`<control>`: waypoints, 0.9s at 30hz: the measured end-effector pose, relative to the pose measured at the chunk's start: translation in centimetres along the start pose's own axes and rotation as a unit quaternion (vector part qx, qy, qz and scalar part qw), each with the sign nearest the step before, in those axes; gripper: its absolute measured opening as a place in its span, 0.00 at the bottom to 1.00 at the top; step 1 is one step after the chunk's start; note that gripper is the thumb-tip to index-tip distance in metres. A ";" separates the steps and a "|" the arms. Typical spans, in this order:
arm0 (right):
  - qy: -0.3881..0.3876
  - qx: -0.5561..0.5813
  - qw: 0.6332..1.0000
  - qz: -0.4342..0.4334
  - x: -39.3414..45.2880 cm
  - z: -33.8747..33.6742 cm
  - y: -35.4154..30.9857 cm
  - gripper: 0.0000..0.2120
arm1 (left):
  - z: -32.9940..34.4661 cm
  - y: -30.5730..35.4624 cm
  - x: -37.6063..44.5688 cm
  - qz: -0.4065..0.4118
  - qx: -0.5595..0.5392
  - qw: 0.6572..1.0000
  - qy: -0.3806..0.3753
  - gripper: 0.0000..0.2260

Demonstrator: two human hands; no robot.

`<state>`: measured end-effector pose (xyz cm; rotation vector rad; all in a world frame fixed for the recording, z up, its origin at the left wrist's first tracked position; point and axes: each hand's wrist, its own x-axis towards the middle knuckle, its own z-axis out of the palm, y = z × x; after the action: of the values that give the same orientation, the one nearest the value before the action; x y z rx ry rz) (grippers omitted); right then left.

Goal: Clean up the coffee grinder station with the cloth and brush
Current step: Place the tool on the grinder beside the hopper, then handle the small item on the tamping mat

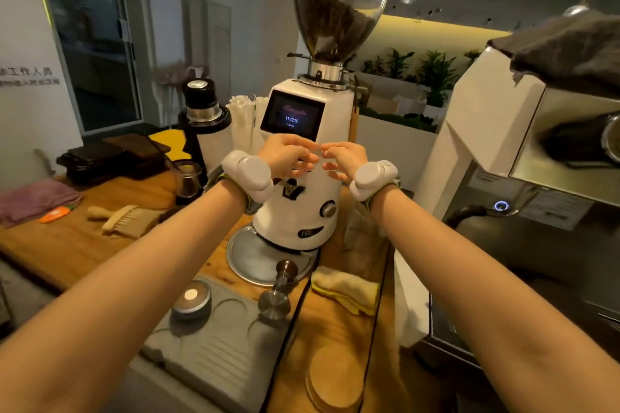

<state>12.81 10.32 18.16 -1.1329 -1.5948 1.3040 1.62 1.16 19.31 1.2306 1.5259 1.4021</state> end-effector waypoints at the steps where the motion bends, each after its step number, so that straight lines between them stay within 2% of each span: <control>1: -0.003 0.001 1.000 0.000 -0.2 0.2 0.4 0.12 | 0.0 -0.3 -0.3 -0.007 -0.006 1.000 -0.004 0.13; 9: -0.038 0.032 0.998 0.050 -2.4 2.6 4.4 0.11 | 0.4 -4.3 -1.1 -0.084 0.018 0.996 -0.029 0.14; 16: -0.028 -0.026 0.994 0.099 -3.8 4.5 8.4 0.14 | -0.5 -8.3 -0.5 -0.153 0.065 0.982 -0.087 0.14; 20: -0.053 -0.009 0.979 0.198 -5.1 5.5 11.0 0.15 | -1.3 -11.7 -0.8 -0.206 0.112 0.963 -0.133 0.14; 23: -0.039 -0.025 0.958 0.283 -5.8 6.3 13.1 0.16 | -1.6 -13.3 -1.3 -0.263 0.104 0.946 -0.156 0.16; 27: -0.030 -0.022 0.944 0.327 -6.4 7.2 15.5 0.15 | -2.2 -14.7 -1.2 -0.283 0.096 0.939 -0.168 0.18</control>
<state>10.58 3.30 1.48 -1.7583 -1.3321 1.7323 -2.70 0.00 5.06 0.9645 1.6198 0.6467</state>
